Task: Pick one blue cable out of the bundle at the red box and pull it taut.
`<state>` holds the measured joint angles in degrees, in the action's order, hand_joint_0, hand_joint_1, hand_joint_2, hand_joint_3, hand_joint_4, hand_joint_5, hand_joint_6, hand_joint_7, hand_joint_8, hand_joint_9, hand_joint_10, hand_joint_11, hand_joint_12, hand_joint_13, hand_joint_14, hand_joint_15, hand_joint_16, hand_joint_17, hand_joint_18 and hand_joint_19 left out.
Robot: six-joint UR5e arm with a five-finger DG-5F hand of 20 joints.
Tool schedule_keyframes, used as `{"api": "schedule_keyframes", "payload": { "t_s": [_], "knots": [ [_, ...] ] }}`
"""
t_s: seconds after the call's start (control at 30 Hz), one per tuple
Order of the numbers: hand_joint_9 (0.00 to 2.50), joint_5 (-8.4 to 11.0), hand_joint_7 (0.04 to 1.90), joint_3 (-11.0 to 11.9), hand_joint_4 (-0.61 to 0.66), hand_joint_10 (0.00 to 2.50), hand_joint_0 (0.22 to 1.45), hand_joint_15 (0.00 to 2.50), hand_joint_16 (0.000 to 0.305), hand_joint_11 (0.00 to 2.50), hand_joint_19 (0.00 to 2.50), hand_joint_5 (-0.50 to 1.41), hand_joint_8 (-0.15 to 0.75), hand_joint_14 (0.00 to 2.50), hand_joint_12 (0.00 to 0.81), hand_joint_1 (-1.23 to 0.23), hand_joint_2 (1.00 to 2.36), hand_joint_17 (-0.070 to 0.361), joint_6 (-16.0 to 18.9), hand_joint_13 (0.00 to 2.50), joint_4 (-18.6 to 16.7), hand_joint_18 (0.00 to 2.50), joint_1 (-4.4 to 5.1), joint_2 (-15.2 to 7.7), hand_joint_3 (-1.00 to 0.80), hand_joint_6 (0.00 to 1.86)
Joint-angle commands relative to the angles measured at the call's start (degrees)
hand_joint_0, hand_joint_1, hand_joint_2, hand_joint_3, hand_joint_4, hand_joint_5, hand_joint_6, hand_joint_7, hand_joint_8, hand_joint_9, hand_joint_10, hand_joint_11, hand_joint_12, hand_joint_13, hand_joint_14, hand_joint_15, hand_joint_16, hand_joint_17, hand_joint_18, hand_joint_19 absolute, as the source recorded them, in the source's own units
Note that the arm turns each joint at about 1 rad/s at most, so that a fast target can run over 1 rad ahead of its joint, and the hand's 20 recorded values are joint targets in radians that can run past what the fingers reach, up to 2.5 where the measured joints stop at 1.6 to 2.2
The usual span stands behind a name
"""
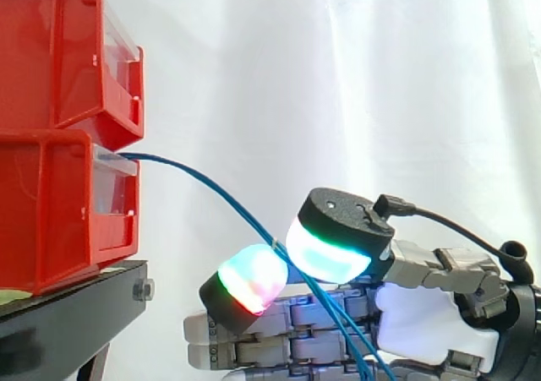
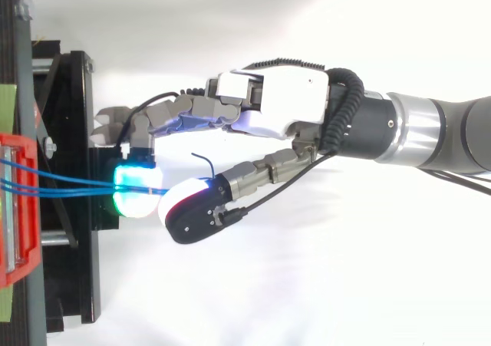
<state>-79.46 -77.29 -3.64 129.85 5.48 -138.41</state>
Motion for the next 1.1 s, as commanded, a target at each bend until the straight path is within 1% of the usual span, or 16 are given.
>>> {"api": "schedule_keyframes", "payload": {
  "t_s": [0.0,0.07,0.13,0.17,0.27,0.37,0.4,0.47,0.5,0.67,0.7,0.87,0.9,0.97,1.07],
  "knots": [
    [0.30,0.01,0.90,-0.05,0.26,0.00,0.59,0.05,0.049,0.00,0.13,-0.15,0.283,0.00,0.333,-0.67,1.02,0.110,0.03,0.14,-0.03,0.23,-0.04,-0.02,-0.09,0.78],
    [0.30,0.01,0.90,0.04,0.28,0.00,0.59,0.05,0.050,0.00,0.13,-0.16,0.290,0.00,0.339,-0.66,1.02,0.112,0.12,0.14,-0.03,0.24,-0.12,-0.02,-0.04,0.80],
    [0.31,0.01,0.88,-0.05,0.29,0.00,0.59,0.05,0.054,0.02,0.12,-0.16,0.311,0.00,0.363,-0.67,1.01,0.122,0.21,0.15,0.14,0.27,-0.21,0.07,-0.04,0.82],
    [0.31,0.01,0.87,0.04,0.28,0.00,0.60,0.05,0.055,0.03,0.11,-0.17,0.312,0.00,0.365,-0.77,1.01,0.124,0.21,0.16,0.23,0.29,-0.21,0.07,-0.05,0.84],
    [0.35,-0.17,0.83,0.04,0.30,0.00,0.61,0.05,0.054,0.05,0.10,-0.17,0.313,0.00,0.364,-0.79,1.01,0.121,0.21,0.17,0.32,0.29,-0.30,0.07,-0.07,0.86],
    [0.35,-0.52,0.84,0.04,0.27,0.00,0.62,0.04,0.051,0.06,0.11,-0.17,0.296,0.00,0.348,-0.82,1.02,0.114,0.38,0.16,0.32,0.29,-0.39,0.07,-0.16,0.86],
    [0.35,-0.61,0.86,0.04,0.26,0.00,0.61,0.04,0.051,0.06,0.10,-0.17,0.297,0.00,0.348,-0.85,1.02,0.114,0.38,0.16,0.32,0.29,-0.47,0.07,-0.22,0.86],
    [0.36,-0.79,0.86,0.04,0.25,0.00,0.62,0.04,0.051,0.07,0.11,-0.17,0.297,0.00,0.348,-0.87,1.01,0.114,0.47,0.17,0.32,0.30,-0.56,0.16,-0.29,0.87],
    [0.36,-0.87,0.86,0.04,0.25,0.00,0.62,0.04,0.051,0.07,0.10,-0.17,0.296,0.00,0.349,-0.89,1.01,0.114,0.56,0.17,0.32,0.31,-0.47,0.16,-0.33,0.88],
    [0.37,-1.05,0.88,0.04,0.25,0.00,0.62,0.04,0.051,0.08,0.10,-0.17,0.297,0.00,0.348,-0.87,1.01,0.114,1.00,0.18,0.32,0.31,-0.56,0.25,-0.41,0.87],
    [0.37,-1.05,0.89,0.04,0.25,0.00,0.60,0.05,0.051,0.07,0.11,-0.16,0.298,0.00,0.349,-0.84,1.00,0.114,1.17,0.18,0.32,0.31,-0.56,0.25,-0.44,0.87],
    [0.39,-1.40,0.88,0.04,0.26,0.00,0.55,0.05,0.051,0.09,0.13,-0.16,0.312,0.00,0.351,-0.78,1.00,0.116,2.23,0.17,0.50,0.29,-0.56,0.25,-0.48,0.86],
    [0.40,-2.10,0.89,0.04,0.25,0.00,0.55,0.06,0.052,0.09,0.14,-0.15,0.313,0.00,0.352,-0.76,1.00,0.116,2.76,0.17,0.85,0.28,-0.56,0.51,-0.47,0.85],
    [0.41,-2.81,0.90,0.04,0.25,0.00,0.54,0.06,0.052,0.08,0.13,-0.15,0.316,0.00,0.352,-0.75,1.00,0.116,3.20,0.17,1.81,0.28,-0.74,1.04,-0.47,0.85],
    [0.43,-3.86,0.92,0.04,0.26,0.00,0.55,0.05,0.052,0.08,0.15,-0.14,0.320,0.00,0.352,-0.73,1.00,0.116,3.20,0.17,4.98,0.28,-0.83,2.09,-0.45,0.84]
  ]
}}
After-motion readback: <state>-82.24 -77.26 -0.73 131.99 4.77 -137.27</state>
